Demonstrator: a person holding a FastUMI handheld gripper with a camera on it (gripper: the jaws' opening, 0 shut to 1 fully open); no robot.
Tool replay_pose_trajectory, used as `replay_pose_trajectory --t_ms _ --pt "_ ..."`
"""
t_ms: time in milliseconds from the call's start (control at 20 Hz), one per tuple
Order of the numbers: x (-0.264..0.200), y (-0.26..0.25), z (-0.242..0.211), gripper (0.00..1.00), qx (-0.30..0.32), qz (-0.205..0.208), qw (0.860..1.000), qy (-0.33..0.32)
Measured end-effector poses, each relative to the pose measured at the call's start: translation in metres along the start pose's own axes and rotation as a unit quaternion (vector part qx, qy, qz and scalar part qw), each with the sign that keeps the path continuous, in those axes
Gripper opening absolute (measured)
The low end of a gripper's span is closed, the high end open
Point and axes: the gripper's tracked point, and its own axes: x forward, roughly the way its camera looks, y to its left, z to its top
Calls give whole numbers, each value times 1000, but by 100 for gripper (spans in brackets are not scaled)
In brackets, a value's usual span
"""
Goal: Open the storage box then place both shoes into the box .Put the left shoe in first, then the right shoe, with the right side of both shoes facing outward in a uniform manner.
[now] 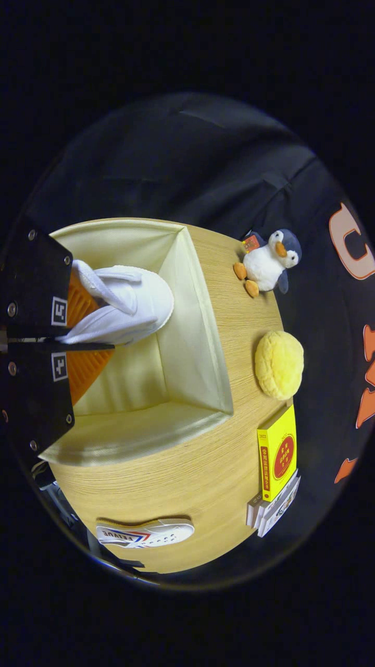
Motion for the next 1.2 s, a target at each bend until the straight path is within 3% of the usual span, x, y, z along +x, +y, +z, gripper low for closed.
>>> replay_pose_trajectory --t_ms 300,400,500,550,850,1050,1200 --pt "29 6 -32 5 35 -13 997 68" --pt "27 16 -41 9 31 16 995 97" --pt "16 29 -48 23 34 65 990 122" --pt "9 29 -48 35 30 82 989 121" --pt "-48 25 -29 60 30 202 973 104" --pt "-90 -12 -6 73 10 247 968 54" --pt "-110 -63 13 81 -3 246 969 3"
